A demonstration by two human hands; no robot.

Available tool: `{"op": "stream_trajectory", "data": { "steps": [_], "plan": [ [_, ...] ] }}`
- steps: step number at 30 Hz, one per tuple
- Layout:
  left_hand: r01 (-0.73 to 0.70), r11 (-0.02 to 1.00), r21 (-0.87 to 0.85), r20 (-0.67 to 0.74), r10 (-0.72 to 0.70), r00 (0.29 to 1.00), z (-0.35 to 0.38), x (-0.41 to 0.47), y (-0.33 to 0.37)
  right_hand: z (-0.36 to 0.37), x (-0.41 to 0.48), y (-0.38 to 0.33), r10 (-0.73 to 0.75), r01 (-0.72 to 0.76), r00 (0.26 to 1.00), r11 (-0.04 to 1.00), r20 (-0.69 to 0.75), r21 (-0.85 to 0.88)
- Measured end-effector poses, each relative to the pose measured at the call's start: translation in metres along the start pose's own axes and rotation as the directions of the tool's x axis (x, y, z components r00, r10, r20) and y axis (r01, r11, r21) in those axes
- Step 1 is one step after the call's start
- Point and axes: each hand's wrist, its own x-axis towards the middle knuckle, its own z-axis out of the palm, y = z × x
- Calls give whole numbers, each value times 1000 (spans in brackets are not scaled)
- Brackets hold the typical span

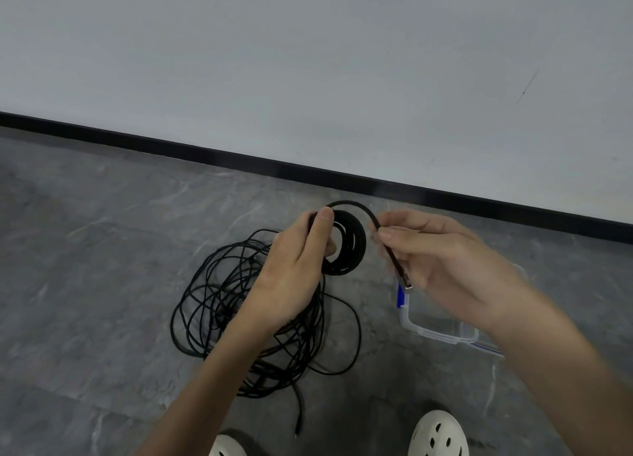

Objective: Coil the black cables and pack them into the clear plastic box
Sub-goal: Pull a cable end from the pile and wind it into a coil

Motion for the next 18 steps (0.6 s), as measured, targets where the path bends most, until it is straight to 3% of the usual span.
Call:
{"op": "stream_trajectory", "data": {
  "steps": [4,12,18],
  "plan": [
    [-1,999,47,29,0,1000,2,-1,1,1,-2,-2,-14,10,994,999,110,32],
    [-4,1000,7,94,4,996,5,-4,5,9,-2,2,-209,180,965,967,-156,-180],
    [-4,1000,-15,89,5,996,7,-5,9,17,-1,10,-447,327,875,829,-188,-453]
  ]
}}
